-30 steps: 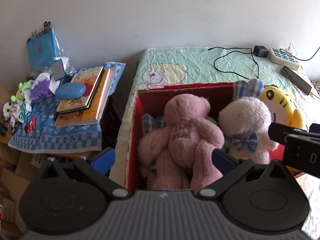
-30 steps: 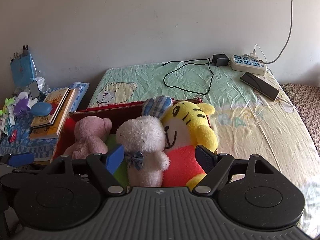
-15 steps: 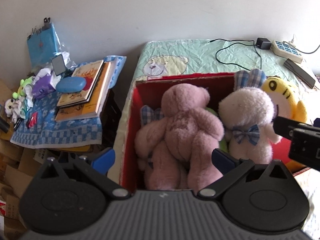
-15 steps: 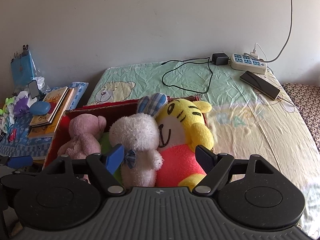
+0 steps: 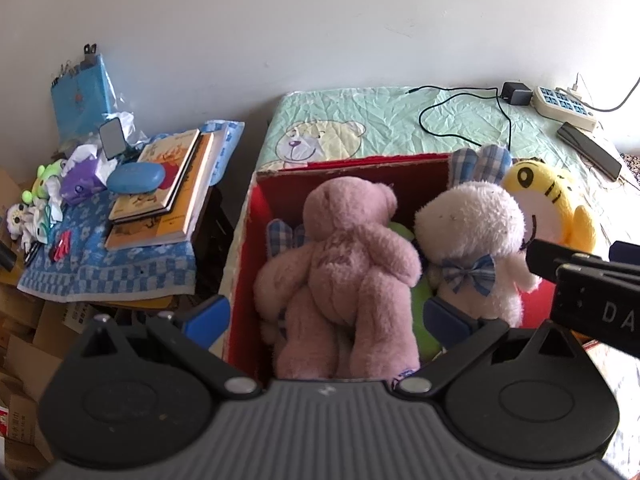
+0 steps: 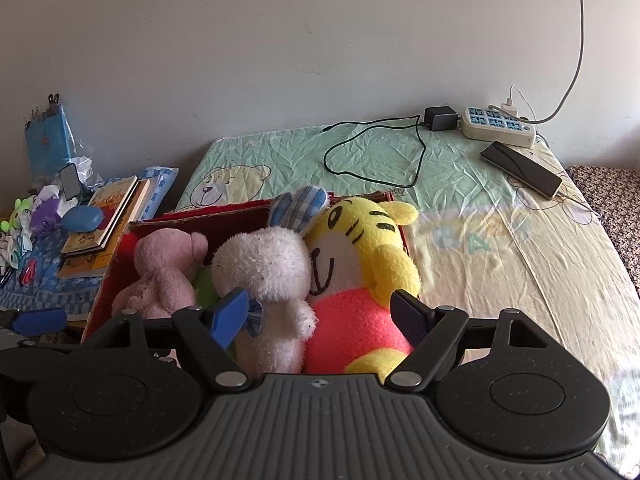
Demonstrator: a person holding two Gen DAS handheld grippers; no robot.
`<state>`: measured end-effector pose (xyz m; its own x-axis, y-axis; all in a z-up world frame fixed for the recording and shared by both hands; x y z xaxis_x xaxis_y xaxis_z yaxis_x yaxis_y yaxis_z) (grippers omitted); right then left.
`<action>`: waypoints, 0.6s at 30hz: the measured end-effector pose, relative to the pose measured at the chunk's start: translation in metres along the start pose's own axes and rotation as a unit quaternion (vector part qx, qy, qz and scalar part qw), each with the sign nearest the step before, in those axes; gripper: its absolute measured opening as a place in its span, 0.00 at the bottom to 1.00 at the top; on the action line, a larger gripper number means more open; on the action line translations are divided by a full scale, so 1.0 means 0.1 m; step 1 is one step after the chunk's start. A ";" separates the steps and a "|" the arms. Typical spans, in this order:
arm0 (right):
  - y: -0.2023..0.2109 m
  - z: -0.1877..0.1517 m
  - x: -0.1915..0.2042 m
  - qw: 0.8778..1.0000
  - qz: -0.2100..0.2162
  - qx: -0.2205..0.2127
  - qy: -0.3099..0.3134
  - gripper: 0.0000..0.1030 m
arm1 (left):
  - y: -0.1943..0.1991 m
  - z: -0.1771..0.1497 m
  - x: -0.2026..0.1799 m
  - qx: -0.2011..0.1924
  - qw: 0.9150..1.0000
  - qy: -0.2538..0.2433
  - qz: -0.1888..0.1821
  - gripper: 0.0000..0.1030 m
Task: Organize objects
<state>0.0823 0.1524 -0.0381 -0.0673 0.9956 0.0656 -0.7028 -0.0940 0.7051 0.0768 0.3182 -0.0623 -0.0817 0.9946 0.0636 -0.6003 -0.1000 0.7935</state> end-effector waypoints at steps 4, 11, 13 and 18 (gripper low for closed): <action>-0.01 -0.01 0.03 1.000 0.006 0.001 0.003 0.78 | 0.01 0.00 -0.01 -0.004 1.000 -0.002 -0.003 1.00; -0.03 -0.01 0.03 1.000 0.007 0.001 0.002 0.78 | -0.02 0.00 0.01 -0.003 1.000 -0.001 0.001 1.00; -0.04 -0.01 0.04 1.000 0.008 0.002 0.002 0.78 | -0.03 0.00 0.01 -0.003 1.000 -0.001 0.003 1.00; -0.05 -0.02 0.06 1.000 0.011 0.003 0.003 0.78 | -0.05 -0.01 0.01 -0.004 1.000 -0.003 0.002 1.00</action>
<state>0.0837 0.1585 -0.0430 -0.0867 0.9933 0.0765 -0.6973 -0.1153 0.7074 0.0787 0.3200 -0.0665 -0.0786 0.9945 0.0698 -0.6069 -0.1033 0.7880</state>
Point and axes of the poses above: each gripper's, at about its wrist camera, not at the fingertips, and y roughly against the way its jaws point, x to its left, z to its top, the point moved 10 cm from there along -y, roughly the way its jaws point, and after that the axes turned 6 degrees about y, right-handed, at the moved point
